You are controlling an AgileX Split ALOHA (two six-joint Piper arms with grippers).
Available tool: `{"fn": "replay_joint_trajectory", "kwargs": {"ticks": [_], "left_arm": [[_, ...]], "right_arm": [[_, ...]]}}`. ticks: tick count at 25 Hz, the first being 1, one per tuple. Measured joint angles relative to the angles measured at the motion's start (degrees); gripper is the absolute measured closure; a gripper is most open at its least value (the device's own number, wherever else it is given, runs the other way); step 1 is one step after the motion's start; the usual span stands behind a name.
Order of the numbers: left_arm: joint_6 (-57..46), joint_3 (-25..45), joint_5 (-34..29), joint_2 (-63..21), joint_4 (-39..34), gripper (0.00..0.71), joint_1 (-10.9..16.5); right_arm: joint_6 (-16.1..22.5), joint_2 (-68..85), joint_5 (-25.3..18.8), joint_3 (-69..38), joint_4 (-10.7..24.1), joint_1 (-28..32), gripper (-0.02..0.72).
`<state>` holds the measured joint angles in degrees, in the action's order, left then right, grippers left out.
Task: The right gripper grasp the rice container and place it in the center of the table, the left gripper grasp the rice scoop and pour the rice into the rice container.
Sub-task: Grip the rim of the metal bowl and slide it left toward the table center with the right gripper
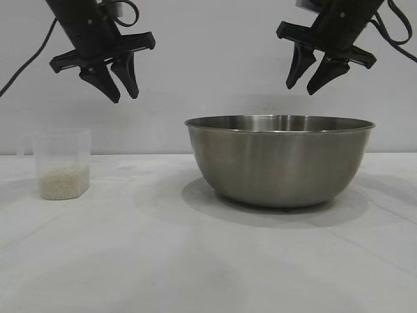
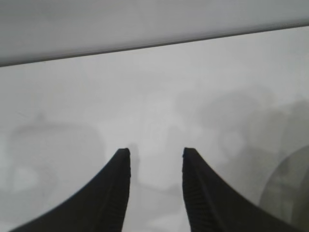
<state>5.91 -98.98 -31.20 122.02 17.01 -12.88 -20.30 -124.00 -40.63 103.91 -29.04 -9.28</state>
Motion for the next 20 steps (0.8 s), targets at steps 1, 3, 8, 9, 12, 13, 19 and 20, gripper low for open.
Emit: {"fn": "replay_joint_trajectory", "kwargs": {"ticks": [1, 3, 8, 9, 12, 13, 19, 20], "left_arm": [[0.00, 0.00, 0.00, 0.00, 0.00, 0.496, 0.00], [0.00, 0.00, 0.00, 0.00, 0.00, 0.496, 0.00], [0.00, 0.00, 0.00, 0.00, 0.00, 0.496, 0.00], [0.00, 0.00, 0.00, 0.00, 0.00, 0.496, 0.00], [0.00, 0.00, -0.10, 0.00, 0.00, 0.496, 0.00], [0.00, 0.00, -0.23, 0.00, 0.00, 0.496, 0.00], [0.10, 0.00, -1.73, -2.67, 0.00, 0.496, 0.00], [0.10, 0.00, -2.17, -3.10, -0.07, 0.496, 0.00]], "right_arm": [[0.00, 0.00, 0.00, 0.00, 0.00, 0.00, 0.434], [0.00, 0.00, 0.00, 0.00, 0.00, 0.00, 0.434], [0.00, 0.00, 0.00, 0.00, -0.12, 0.00, 0.434], [0.00, 0.00, 0.00, 0.00, -0.22, 0.00, 0.434], [0.00, 0.00, -0.99, 0.00, -0.44, 0.00, 0.434], [0.00, 0.13, -1.74, 0.00, -0.44, 0.00, 0.434], [0.00, 3.50, -6.30, 0.00, 1.05, 0.00, 0.434], [0.00, 4.02, -7.45, 0.00, 1.40, 0.00, 0.434]]}}
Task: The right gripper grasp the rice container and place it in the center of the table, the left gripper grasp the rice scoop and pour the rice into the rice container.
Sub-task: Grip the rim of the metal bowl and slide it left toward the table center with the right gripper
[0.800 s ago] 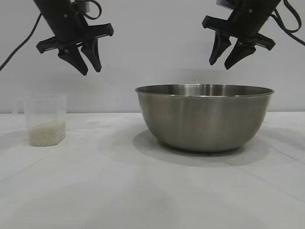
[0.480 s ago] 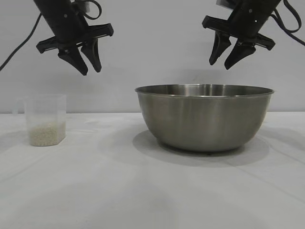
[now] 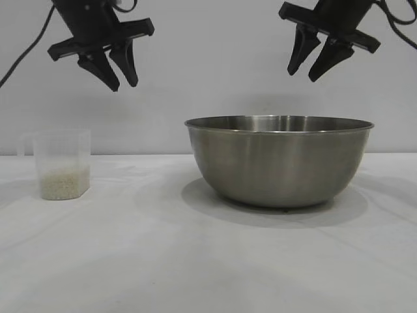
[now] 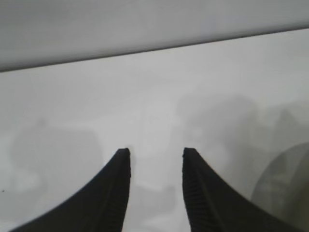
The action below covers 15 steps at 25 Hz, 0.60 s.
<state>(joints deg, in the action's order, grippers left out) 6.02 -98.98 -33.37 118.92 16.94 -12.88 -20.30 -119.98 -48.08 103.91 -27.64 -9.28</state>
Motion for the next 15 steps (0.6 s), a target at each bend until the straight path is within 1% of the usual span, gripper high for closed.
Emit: {"fn": "replay_joint_trajectory", "kwargs": {"ticks": [3, 8, 10, 12, 15], "left_arm": [[0.00, 0.00, -1.53, -0.95, -0.90, 0.496, 0.00], [0.00, 0.00, -4.16, -1.33, -1.52, 0.496, 0.00], [0.00, 0.00, -4.92, -1.47, -1.56, 0.496, 0.00], [0.00, 0.00, -5.41, -2.08, -1.65, 0.496, 0.00], [0.10, 0.00, -5.56, -3.19, -1.79, 0.496, 0.00]], "right_arm": [[0.00, 2.02, -4.22, 0.00, 1.62, 0.00, 0.434], [0.00, 4.31, -14.16, 0.00, 2.81, 0.33, 0.434], [0.00, 4.58, -17.18, 0.00, 3.60, 0.33, 0.434], [0.13, 5.09, -18.87, -1.07, 4.26, 0.33, 0.434], [0.38, 6.28, -19.03, -5.54, 5.90, 0.33, 0.434]]}}
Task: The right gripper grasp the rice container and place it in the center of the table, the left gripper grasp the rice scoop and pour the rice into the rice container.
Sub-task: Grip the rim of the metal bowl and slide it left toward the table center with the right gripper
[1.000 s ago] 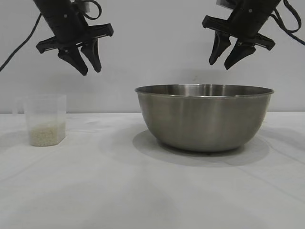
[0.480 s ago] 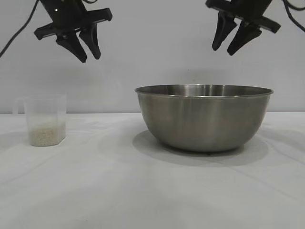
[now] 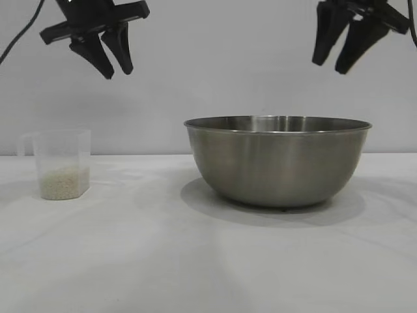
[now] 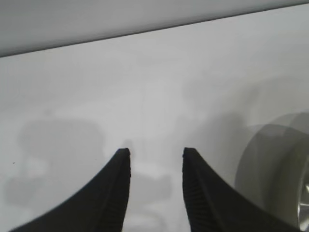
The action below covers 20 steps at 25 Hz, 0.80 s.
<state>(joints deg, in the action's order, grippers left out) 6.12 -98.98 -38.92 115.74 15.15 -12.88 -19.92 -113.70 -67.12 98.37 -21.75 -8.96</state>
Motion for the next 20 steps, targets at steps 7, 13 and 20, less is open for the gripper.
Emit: {"fn": "replay_joint_trajectory", "kwargs": {"ticks": [7, 13, 20], "left_arm": [[0.41, 0.00, 0.18, -0.38, -0.17, 0.496, 0.00], [0.41, 0.00, 0.60, -0.38, -0.17, 0.496, 0.00], [0.45, 0.00, 1.10, -0.38, -0.17, 0.496, 0.00]], "right_arm": [[0.13, 0.40, 5.01, -9.28, 3.43, 0.13, 0.434], [0.13, 0.40, 8.85, -10.30, 5.60, 0.25, 0.434], [0.13, -3.13, 11.65, -10.30, 3.62, 0.25, 0.434]]}}
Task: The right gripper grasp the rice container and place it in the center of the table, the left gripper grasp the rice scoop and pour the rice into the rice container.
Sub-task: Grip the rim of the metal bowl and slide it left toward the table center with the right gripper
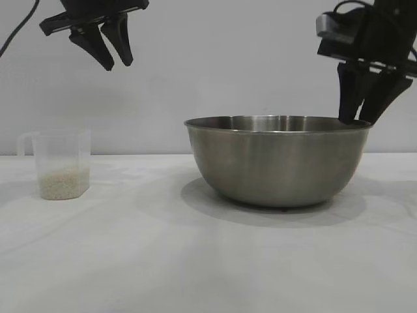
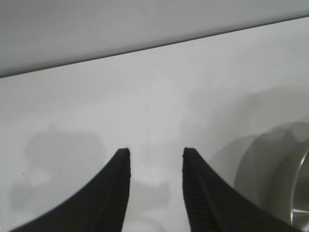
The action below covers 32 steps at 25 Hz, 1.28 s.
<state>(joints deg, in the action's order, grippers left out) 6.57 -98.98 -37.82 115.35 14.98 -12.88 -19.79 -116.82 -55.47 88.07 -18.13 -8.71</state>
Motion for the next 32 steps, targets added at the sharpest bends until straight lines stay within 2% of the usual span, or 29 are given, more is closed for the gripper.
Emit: {"fn": "replay_joint_trajectory", "kwargs": {"ticks": [3, 6, 9, 19, 24, 25, 26, 27, 30, 31, 32], "left_arm": [[0.09, 0.00, 0.16, 0.00, 0.00, 0.496, 0.00], [0.09, 0.00, 0.16, 0.00, 0.00, 0.496, 0.00], [0.09, 0.00, 0.42, 0.00, 0.00, 0.496, 0.00], [0.09, 0.00, 0.73, 0.00, 0.00, 0.496, 0.00], [0.09, 0.00, 0.73, 0.00, -0.09, 0.496, 0.00], [0.09, 0.00, 0.73, 0.00, -0.09, 0.496, 0.00], [0.09, 0.00, 0.73, 0.00, -0.09, 0.496, 0.00], [0.09, 0.00, 0.73, 0.00, -0.09, 0.496, 0.00], [0.09, 0.00, 0.73, 0.00, -0.09, 0.496, 0.00], [0.09, 0.00, 0.73, 0.00, -0.09, 0.496, 0.00], [0.09, 0.00, 0.73, 0.00, -0.09, 0.496, 0.00]], "right_arm": [[-0.46, -1.98, 0.40, 0.00, -2.23, 0.00, 0.434], [-0.60, -3.35, 0.40, 0.00, -2.90, 0.00, 0.609], [-0.74, -3.44, 0.27, -0.09, -3.13, -0.52, 0.703], [-1.02, -3.44, -3.10, -0.09, -3.13, -10.18, 0.703], [-1.25, -3.44, -3.51, -0.09, -3.21, -12.26, 0.703], [-1.25, -3.44, -3.51, -0.09, -3.21, -12.37, 0.653], [-1.50, -3.19, -3.15, -0.09, -3.21, -12.37, 0.653], [-1.48, -2.77, -2.70, -0.09, -3.21, -12.37, 0.580], [-1.61, 0.16, -2.10, -0.09, -2.93, -12.37, 0.432], [-1.61, 1.62, -1.52, -0.51, -2.83, -12.37, 0.398], [-1.85, 3.44, 0.18, -1.62, -2.83, -12.37, 0.402]]}}
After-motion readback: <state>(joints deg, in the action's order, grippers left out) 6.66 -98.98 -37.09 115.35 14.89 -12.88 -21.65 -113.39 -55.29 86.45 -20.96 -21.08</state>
